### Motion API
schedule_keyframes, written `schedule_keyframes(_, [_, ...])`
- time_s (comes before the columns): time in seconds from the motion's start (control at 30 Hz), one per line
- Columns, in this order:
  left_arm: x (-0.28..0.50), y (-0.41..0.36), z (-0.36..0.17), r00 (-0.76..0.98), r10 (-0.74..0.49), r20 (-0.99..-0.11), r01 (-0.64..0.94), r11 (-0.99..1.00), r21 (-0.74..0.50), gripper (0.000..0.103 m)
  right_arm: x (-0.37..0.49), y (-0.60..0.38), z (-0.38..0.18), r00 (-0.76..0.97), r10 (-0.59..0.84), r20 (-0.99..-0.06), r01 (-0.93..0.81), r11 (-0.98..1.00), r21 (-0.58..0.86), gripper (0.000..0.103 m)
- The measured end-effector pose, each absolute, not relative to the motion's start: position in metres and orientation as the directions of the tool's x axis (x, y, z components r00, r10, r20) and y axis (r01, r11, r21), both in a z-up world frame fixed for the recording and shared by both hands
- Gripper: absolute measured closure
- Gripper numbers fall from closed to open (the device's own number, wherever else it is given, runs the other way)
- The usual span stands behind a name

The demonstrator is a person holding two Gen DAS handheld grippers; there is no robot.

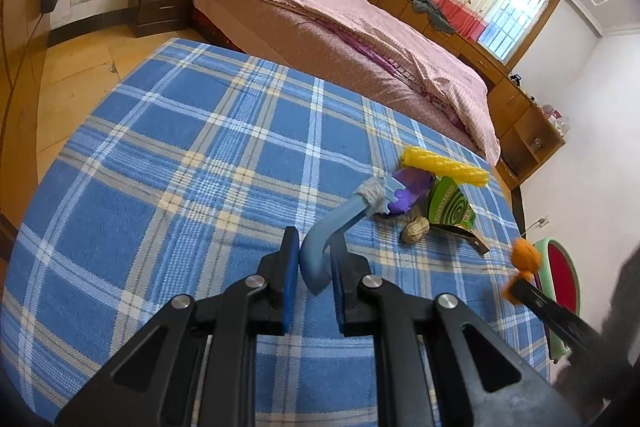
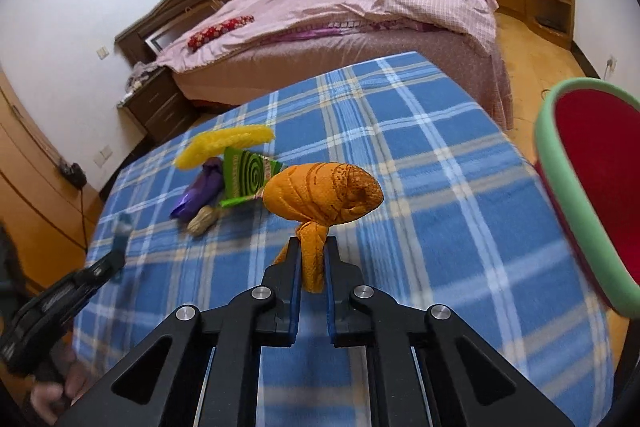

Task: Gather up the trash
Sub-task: 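Carry the hook and orange cloth over the red bin and open both grippers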

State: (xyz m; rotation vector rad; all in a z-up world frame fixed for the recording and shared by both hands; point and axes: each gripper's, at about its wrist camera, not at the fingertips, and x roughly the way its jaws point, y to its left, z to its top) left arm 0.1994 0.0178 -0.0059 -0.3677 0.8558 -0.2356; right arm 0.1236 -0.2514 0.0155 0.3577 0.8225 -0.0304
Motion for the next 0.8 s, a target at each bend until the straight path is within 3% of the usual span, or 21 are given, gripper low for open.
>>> schedule_keyframes(0.23, [0.201, 0.013, -0.006, 0.638, -0.335, -0.694, 0.064, 0.921, -0.385, 0.088, 0.067, -0.27, 0.028, 0.711, 0.098, -0.696, 0.182, 0.931, 0.317, 0.094])
schedule_keyframes(0.8, [0.134, -0.049, 0.042, 0.595, -0.469, -0.652, 0.237, 0.878, -0.416, 0.088, -0.02, -0.34, 0.034, 0.767, 0.034, -0.641, 0.273, 0.887, 0.374, 0.094])
